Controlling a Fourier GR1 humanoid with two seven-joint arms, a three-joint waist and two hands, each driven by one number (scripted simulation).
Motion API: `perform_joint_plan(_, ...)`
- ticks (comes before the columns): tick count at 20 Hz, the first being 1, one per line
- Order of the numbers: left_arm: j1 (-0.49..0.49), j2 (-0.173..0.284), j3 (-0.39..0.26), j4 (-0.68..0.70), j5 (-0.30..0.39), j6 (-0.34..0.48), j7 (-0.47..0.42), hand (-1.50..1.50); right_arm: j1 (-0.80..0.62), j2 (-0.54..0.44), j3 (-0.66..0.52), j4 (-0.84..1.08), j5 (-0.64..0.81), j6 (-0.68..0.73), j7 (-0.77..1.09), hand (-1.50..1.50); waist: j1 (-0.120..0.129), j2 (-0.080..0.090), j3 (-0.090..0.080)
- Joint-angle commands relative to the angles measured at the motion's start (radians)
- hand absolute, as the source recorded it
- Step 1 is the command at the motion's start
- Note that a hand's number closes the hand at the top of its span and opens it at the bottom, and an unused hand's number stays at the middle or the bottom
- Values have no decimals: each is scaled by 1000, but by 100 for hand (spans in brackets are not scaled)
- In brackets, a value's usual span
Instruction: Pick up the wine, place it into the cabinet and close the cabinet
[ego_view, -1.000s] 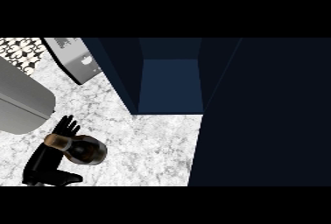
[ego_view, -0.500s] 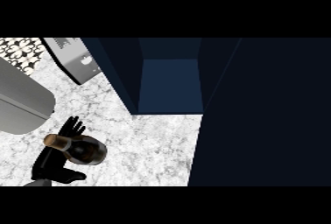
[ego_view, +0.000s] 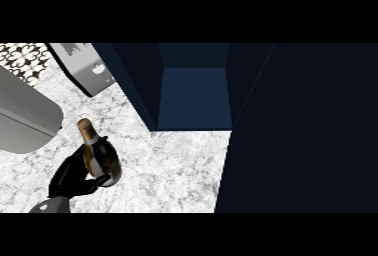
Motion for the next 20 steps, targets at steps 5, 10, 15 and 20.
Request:
perform_joint_plan(5,13,17,-101,3,-126,-30,-197,150,31,19,30,-56,-23,-17,49,-150,4,0,0)
perform_joint_plan(10,12,-5,-145,-72,-180,83,-290,150,6,1,-9,-90,-48,-28,75,-150,5,-3,0)
perform_joint_plan(15,-29,-181,-111,-110,-162,380,-264,150,21,-3,14,-71,-58,-16,84,-150,3,-4,0)
perform_joint_plan(20,4,-206,-130,-198,-139,441,-316,150,15,1,21,-48,-48,-15,62,-150,13,-4,1)
